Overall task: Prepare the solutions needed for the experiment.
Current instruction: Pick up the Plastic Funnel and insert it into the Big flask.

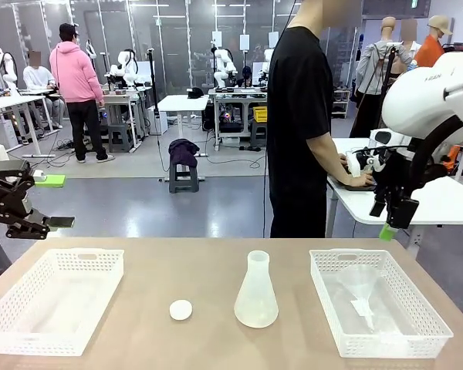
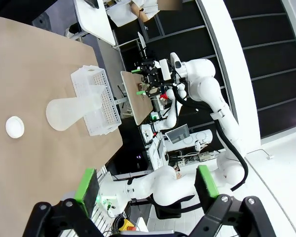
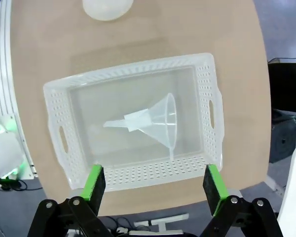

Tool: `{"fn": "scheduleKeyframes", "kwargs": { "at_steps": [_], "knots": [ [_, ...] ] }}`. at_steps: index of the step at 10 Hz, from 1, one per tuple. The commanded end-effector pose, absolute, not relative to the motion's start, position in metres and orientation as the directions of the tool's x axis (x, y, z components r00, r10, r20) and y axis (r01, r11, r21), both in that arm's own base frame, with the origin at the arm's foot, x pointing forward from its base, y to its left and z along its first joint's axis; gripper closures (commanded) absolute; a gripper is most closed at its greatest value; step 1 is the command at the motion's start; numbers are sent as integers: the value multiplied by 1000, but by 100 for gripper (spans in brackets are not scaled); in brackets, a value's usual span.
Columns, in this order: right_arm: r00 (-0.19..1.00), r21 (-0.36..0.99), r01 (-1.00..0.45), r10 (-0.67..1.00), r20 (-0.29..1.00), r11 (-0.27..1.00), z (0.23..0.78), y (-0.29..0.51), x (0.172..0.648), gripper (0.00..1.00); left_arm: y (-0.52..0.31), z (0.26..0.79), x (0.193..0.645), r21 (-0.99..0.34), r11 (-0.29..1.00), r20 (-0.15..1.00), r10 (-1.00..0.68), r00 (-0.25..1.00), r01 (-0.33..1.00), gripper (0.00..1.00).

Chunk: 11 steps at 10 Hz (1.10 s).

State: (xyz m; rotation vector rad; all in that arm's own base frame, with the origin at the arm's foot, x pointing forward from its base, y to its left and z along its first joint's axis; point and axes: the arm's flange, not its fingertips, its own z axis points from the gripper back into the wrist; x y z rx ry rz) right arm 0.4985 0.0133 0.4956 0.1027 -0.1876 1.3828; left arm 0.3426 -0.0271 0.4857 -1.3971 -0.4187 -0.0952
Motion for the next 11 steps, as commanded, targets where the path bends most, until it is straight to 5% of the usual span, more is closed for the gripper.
{"fn": "scheduleKeyframes", "kwargs": {
  "at_steps": [1,11],
  "knots": [
    [149,19,-989,973,178,148,485,10,525,0,-29,488,344,-939,157,332,189,924,306,0],
    [65,288,-958,980,190,8,408,12,572,0,-29,488,344,-939,157,332,189,924,306,0]
  ]
}}
